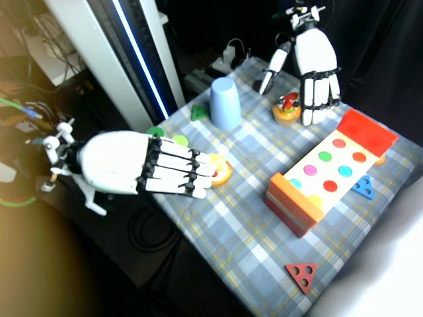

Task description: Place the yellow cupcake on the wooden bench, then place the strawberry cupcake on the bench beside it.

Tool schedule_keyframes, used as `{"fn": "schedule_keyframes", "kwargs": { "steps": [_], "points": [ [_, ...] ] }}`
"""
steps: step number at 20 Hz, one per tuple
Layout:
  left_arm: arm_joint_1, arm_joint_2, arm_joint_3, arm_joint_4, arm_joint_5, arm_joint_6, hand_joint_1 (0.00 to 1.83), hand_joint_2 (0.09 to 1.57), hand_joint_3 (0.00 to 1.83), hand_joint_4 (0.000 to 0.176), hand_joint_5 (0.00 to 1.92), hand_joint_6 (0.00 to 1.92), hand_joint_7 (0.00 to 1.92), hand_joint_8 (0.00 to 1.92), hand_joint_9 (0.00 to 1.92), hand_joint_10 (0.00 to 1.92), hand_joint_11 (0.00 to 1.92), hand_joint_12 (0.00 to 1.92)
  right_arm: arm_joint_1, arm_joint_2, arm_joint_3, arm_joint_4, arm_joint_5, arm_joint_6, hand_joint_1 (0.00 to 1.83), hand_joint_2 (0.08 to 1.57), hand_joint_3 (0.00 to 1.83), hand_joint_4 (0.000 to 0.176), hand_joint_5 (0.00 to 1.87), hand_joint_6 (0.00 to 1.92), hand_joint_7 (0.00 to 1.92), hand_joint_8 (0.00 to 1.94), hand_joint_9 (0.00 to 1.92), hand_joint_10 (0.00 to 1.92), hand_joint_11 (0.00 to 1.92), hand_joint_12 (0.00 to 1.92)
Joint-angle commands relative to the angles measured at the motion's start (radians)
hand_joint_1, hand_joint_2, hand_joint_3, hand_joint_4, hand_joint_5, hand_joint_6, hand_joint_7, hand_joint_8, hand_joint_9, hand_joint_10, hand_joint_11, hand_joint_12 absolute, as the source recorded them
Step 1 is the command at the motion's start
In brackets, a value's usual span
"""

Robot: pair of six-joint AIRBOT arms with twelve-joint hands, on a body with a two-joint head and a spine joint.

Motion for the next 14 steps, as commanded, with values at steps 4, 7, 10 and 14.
{"fn": "schedule_keyframes", "kwargs": {
  "steps": [4,7,10,14],
  "points": [
    [-0.017,-0.005,0.012,0.003,-0.081,0.005,0.85,0.96,0.0,0.055,0.73,0.01,0.79,0.03,0.68,0.04,0.0,1.27,0.012,-0.001,0.003,0.028,0.116,0.008,0.53,1.28,0.0,0.064,0.59,0.0,0.48,0.01,0.44,0.01,0.14,0.77],
    [-0.017,-0.008,0.017,-0.015,-0.078,0.013,0.98,1.05,0.01,0.037,0.8,0.01,0.85,0.05,0.72,0.07,0.02,1.32,0.01,-0.001,0.003,0.028,0.116,0.01,0.54,1.28,0.0,0.057,0.6,0.0,0.49,0.0,0.44,0.01,0.15,0.76],
    [-0.022,-0.008,0.019,-0.026,-0.093,0.013,1.22,1.17,0.0,0.0,0.89,0.92,0.85,1.39,0.68,0.58,0.16,1.45,0.007,-0.001,0.003,0.028,0.116,0.011,0.52,1.29,0.0,0.054,0.61,0.0,0.5,0.01,0.46,0.01,0.17,0.76],
    [-0.072,-0.002,0.019,0.002,-0.147,-0.044,1.09,1.12,0.0,0.0,0.97,0.98,0.78,1.16,0.56,1.47,0.23,1.86,0.005,-0.002,0.003,0.028,0.116,0.013,0.54,1.28,0.0,0.058,0.61,0.0,0.51,0.01,0.46,0.01,0.15,0.74]
  ]
}}
